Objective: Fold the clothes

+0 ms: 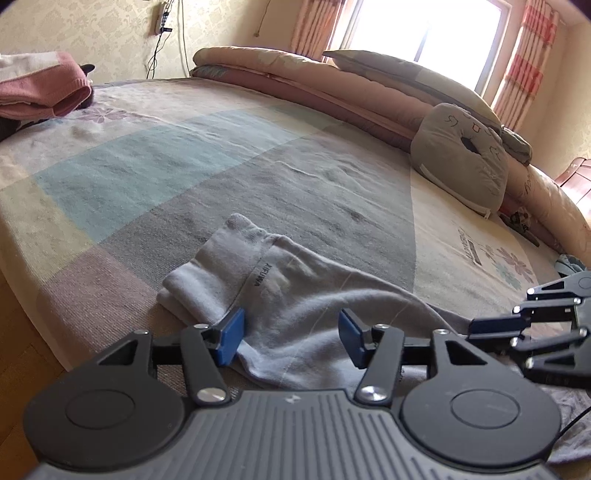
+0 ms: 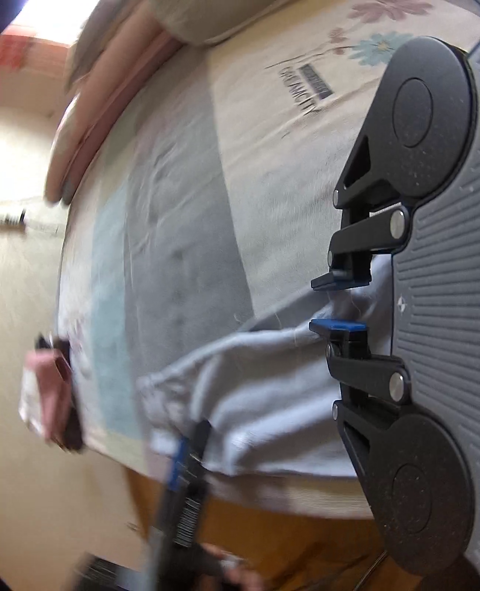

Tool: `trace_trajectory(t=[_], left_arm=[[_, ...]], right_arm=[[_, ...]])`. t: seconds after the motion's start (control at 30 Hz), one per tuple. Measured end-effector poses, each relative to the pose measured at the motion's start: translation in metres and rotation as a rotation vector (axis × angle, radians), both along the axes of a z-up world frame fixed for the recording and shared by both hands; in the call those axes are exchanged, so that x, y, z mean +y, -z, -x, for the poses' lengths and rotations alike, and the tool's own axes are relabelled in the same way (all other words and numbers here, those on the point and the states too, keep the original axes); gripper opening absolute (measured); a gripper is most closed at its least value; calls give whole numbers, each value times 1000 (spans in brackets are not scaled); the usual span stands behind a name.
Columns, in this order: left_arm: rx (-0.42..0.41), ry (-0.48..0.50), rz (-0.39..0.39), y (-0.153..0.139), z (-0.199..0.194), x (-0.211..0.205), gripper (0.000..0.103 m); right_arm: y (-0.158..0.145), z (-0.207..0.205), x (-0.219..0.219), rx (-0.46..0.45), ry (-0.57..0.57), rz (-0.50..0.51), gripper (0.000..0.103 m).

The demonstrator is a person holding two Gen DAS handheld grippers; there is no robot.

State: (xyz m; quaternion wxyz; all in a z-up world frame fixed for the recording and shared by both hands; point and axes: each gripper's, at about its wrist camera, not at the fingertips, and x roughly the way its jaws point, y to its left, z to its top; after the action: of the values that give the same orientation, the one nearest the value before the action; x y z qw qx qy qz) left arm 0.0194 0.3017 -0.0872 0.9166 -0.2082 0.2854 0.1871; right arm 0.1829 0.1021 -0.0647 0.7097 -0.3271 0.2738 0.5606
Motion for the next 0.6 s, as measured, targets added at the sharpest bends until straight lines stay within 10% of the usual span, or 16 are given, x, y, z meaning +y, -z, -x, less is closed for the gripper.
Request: trace_trajectory(t=[0.17, 0.43, 0.6], left_arm=[[0, 6, -1, 0, -1, -1, 59], [3, 11, -8, -1, -2, -2, 61], [9, 12, -6, -2, -2, -2, 62]], right_arm=[[3, 8, 1, -57, -49, 14, 18], [3, -31, -2, 185, 15, -15, 26], [0, -37, 0, 222, 84, -41, 1]])
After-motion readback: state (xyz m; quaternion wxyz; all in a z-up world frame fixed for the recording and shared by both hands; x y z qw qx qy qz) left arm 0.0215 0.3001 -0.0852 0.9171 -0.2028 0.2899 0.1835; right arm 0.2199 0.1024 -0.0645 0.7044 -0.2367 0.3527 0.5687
